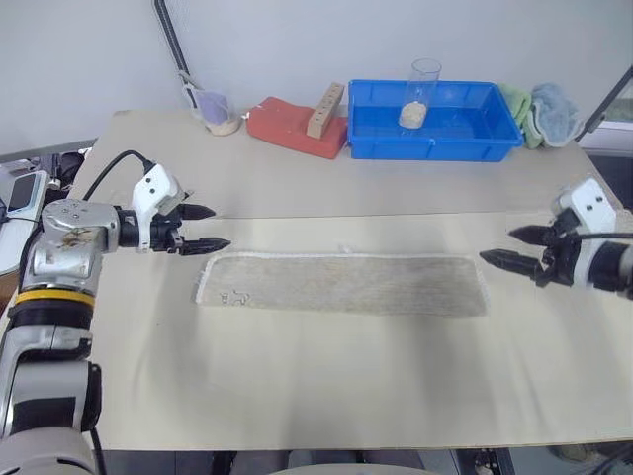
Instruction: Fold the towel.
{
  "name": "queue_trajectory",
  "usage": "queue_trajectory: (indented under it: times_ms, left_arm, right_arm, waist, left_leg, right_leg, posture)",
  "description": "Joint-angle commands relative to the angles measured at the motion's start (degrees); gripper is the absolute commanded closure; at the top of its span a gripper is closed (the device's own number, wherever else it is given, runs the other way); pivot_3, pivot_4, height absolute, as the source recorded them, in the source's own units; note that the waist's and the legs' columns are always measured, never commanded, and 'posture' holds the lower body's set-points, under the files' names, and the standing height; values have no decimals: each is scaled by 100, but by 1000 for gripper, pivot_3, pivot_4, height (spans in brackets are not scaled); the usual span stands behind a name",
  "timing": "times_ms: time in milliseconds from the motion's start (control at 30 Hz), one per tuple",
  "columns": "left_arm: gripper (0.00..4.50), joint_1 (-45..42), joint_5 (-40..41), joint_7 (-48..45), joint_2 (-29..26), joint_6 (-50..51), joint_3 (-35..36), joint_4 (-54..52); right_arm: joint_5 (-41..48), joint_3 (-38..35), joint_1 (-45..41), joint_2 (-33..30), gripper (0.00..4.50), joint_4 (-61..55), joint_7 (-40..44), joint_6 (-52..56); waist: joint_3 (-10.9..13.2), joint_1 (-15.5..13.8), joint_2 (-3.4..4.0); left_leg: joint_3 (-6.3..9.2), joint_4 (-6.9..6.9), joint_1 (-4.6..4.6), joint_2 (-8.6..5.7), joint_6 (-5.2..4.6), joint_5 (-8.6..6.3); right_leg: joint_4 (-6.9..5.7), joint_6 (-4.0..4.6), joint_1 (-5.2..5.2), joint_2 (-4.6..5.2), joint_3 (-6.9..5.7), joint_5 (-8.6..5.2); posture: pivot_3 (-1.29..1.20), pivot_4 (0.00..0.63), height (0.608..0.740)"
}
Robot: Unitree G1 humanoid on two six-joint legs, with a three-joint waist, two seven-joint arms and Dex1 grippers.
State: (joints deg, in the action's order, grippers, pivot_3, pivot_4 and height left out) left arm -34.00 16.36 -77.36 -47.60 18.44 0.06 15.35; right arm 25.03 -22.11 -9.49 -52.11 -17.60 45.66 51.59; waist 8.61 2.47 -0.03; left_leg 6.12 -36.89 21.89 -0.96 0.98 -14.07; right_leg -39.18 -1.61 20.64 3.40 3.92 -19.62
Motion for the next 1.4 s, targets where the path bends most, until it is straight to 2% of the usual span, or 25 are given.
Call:
queue_trajectory:
  times_ms: [33,133,233,567,600,900,933,1067,1233,1400]
  left_arm:
    - [611,533,676,-254,-108,422,134,-1517]
    - [611,981,896,-307,-92,421,90,-2315]
    - [611,1109,856,-347,-37,244,-92,-2620]
    - [611,887,837,-244,87,145,-205,-2528]
    - [547,900,842,-231,78,143,-188,-2535]
    - [547,989,855,-72,43,107,-93,-2555]
    - [547,989,874,-48,42,126,-79,-2563]
    - [547,979,968,58,44,227,-43,-2609]
    - [547,995,1084,121,8,377,9,-2724]
    - [547,976,1124,172,-2,425,13,-2730]
  right_arm:
    - [188,-623,356,607,702,-1039,-904,661]
    - [244,-683,745,1279,702,-1638,-1485,1027]
    - [-20,-483,852,2017,702,-1658,-2238,1080]
    - [-433,90,890,2488,702,-1024,-2853,743]
    - [-432,131,918,2500,1239,-1019,-2858,744]
    - [-328,174,873,2797,4267,-1003,-3098,922]
    - [-326,142,856,2783,4461,-994,-3100,919]
    - [-324,-99,781,2513,4461,-832,-2999,827]
    - [-147,-651,773,1609,4461,-471,-2376,648]
    - [709,-861,523,1034,4461,-771,-1616,1135]
  waist:
    - [-1,8,2]
    - [-2,-2,3]
    - [-2,-6,3]
    - [-3,3,6]
    - [-3,8,6]
    - [-3,8,3]
    - [-3,8,3]
    - [-3,4,3]
    - [-2,-49,3]
    - [0,-1,-1]
  left_leg:
    - [1,0,-2,1,0,0]
    - [0,2,-6,0,1,1]
    - [0,6,-20,-2,1,0]
    - [-6,8,-32,-8,1,0]
    - [-6,9,-36,-7,0,0]
    - [-5,13,-46,-4,0,0]
    - [-5,13,-47,-4,0,0]
    - [-5,13,-48,-4,0,0]
    - [-8,13,-44,-12,1,0]
    - [-10,13,-43,-5,0,0]
  right_leg:
    - [2,0,-3,0,3,0]
    - [6,0,-5,-1,7,0]
    - [15,0,-21,-1,6,0]
    - [21,0,-25,0,7,0]
    - [21,0,-27,0,7,0]
    - [22,0,-35,-3,6,0]
    - [22,0,-35,-3,6,0]
    - [23,0,-36,-3,7,0]
    - [31,0,-39,3,7,0]
    - [35,0,-42,-2,8,0]
  posture:
    - [0,150,740]
    - [0,150,740]
    - [0,150,740]
    - [0,150,740]
    - [0,150,740]
    - [0,150,740]
    - [0,150,740]
    - [0,150,740]
    - [0,150,740]
    - [0,150,740]
